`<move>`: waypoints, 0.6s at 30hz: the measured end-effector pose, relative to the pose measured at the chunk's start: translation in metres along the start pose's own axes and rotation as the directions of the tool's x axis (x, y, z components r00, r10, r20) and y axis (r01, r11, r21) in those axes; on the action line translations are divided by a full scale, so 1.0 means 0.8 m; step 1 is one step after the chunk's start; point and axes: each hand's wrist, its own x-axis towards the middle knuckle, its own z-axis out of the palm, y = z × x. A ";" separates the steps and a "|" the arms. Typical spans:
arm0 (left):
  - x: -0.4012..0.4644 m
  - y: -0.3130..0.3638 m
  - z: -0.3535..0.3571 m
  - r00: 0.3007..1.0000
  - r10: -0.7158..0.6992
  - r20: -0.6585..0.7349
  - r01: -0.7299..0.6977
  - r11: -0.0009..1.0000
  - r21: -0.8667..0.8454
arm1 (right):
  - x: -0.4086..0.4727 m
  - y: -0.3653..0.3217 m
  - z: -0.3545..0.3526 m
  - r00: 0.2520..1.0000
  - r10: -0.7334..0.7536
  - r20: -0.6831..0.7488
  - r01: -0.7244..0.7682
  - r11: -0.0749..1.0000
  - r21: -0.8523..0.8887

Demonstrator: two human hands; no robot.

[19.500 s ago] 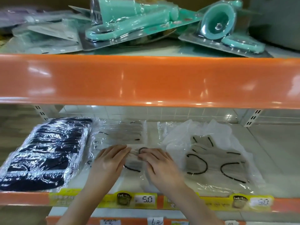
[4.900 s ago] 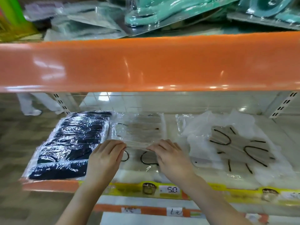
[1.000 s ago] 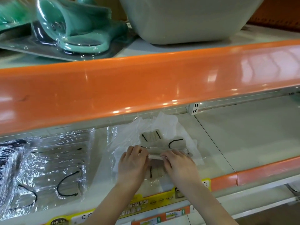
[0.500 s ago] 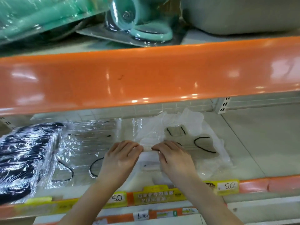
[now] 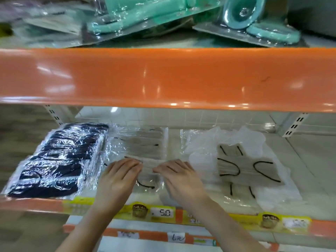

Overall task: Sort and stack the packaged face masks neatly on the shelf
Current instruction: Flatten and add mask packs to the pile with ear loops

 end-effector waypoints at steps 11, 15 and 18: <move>-0.062 -0.036 -0.008 0.990 -0.091 0.106 0.090 0.996 0.010 | 0.005 -0.039 0.069 0.996 0.026 0.080 -0.022 0.999 -0.046; -0.075 -0.042 -0.009 0.982 -0.120 0.146 0.125 0.992 -0.028 | -0.002 -0.044 0.091 0.995 0.077 0.057 -0.073 0.995 -0.070; -0.081 -0.049 -0.007 0.975 -0.137 0.176 0.152 0.986 -0.074 | -0.007 -0.047 0.101 0.996 0.092 -0.020 -0.094 0.991 -0.092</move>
